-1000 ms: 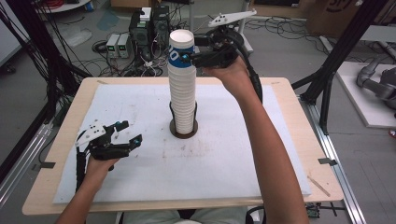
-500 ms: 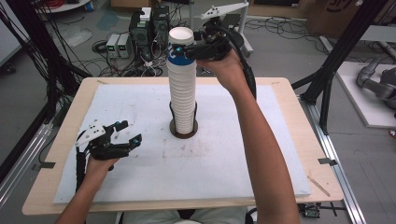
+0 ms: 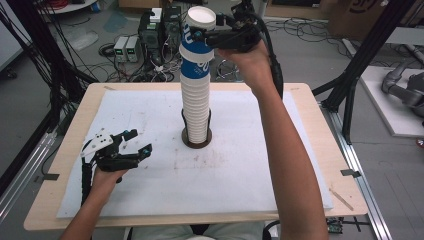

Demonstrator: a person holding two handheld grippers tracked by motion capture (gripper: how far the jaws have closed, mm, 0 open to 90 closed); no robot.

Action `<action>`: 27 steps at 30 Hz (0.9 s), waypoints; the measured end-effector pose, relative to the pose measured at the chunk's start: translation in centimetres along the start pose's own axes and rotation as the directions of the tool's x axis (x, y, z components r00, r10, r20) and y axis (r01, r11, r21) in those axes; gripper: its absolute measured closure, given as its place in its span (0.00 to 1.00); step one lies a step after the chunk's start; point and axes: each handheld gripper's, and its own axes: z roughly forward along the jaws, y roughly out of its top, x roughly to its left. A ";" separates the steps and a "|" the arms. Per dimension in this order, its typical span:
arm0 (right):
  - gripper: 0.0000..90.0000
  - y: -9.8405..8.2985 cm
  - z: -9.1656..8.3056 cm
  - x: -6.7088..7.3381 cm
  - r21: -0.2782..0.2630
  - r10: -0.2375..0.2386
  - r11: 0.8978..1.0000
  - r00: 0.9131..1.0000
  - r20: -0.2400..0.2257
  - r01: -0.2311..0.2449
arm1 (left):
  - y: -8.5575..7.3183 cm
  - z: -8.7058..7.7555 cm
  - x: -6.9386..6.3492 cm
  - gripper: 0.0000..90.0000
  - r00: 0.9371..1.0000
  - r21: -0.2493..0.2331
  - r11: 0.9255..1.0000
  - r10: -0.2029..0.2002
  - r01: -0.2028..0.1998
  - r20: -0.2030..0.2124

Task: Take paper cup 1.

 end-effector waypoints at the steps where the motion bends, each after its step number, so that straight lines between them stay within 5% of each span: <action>1: 0.32 0.1 -0.2 0.0 -0.006 0.001 1.000 1.000 0.002 -0.001 | 0.0 0.0 0.0 0.18 1.000 0.000 1.000 0.000 0.000 0.002; 14: 0.32 1.0 -3.2 0.5 -0.078 -0.025 0.997 0.999 0.026 0.027 | 0.0 0.1 -0.2 0.18 1.000 -0.003 1.000 -0.001 0.001 0.009; 27: 0.32 -2.4 -8.8 0.7 -0.062 -0.040 0.997 0.999 0.035 0.042 | 0.1 0.3 -0.6 0.18 1.000 -0.005 1.000 0.018 -0.018 0.021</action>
